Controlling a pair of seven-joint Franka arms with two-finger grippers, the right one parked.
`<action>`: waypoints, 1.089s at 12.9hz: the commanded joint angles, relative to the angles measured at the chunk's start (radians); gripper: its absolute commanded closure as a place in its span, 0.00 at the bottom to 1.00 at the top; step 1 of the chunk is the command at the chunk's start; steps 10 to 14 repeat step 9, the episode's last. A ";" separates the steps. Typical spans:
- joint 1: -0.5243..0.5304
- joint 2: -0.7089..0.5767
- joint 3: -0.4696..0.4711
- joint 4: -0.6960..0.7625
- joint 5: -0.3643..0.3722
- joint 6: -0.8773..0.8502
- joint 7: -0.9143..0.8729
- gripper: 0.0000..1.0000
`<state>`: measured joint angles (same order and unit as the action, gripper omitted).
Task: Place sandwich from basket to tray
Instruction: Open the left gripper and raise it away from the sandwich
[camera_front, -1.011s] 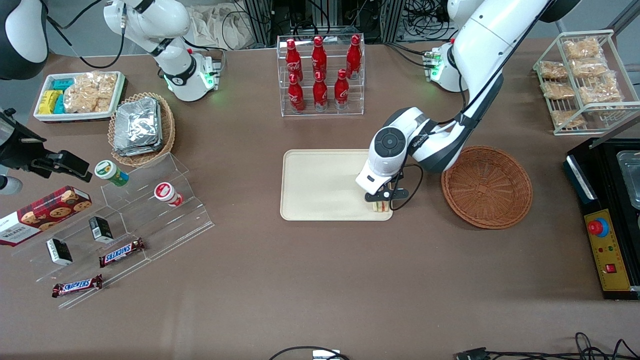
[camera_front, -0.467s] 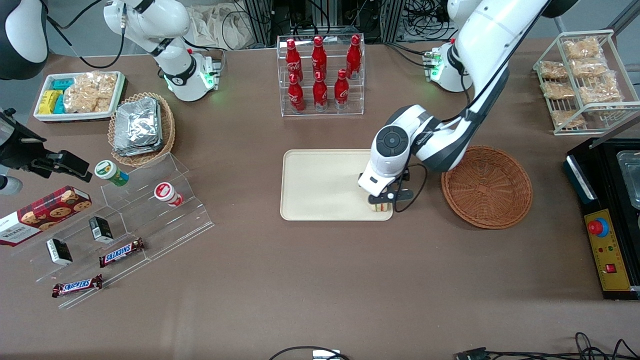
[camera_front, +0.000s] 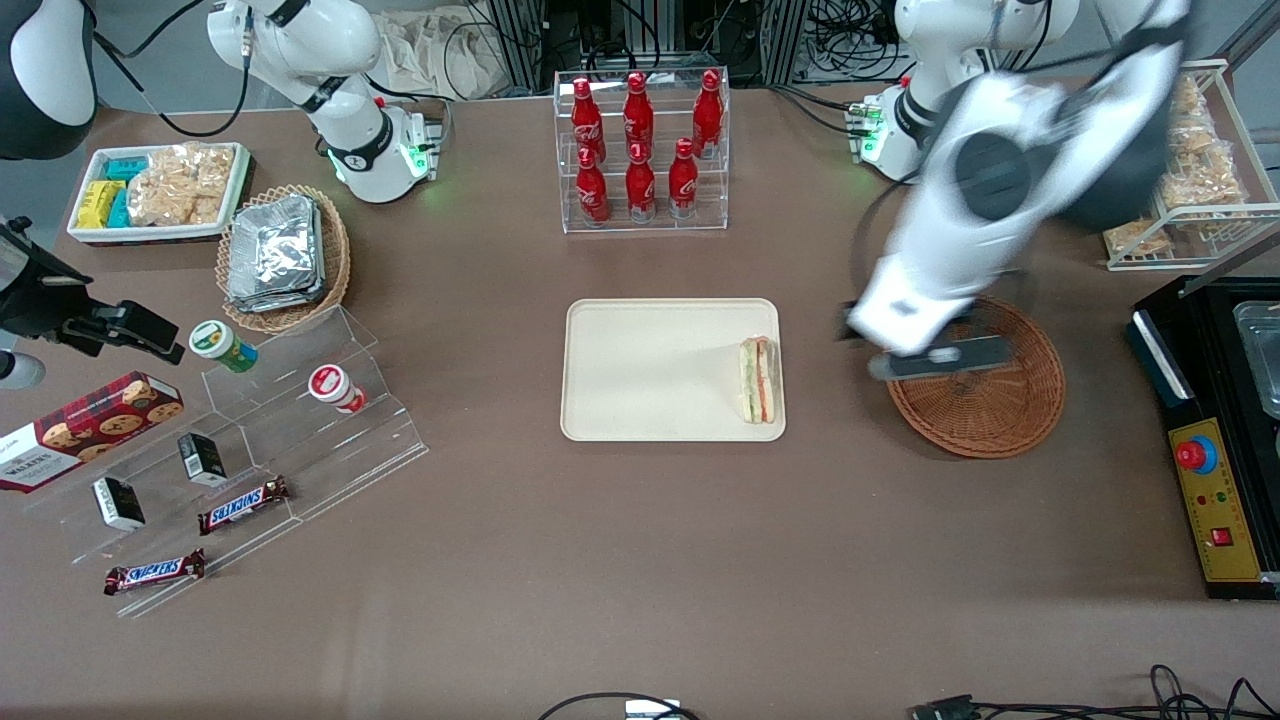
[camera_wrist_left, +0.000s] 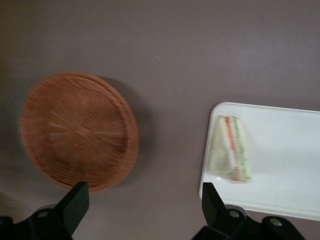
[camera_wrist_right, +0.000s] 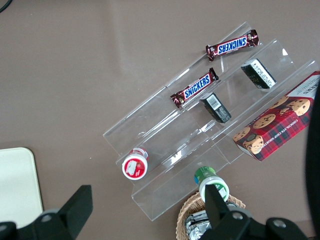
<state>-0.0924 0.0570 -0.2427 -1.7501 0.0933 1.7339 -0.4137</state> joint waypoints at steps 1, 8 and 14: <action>-0.023 -0.106 0.202 -0.034 -0.043 -0.045 0.211 0.00; -0.020 -0.128 0.310 0.058 -0.072 -0.125 0.273 0.00; -0.020 -0.126 0.310 0.061 -0.072 -0.126 0.273 0.00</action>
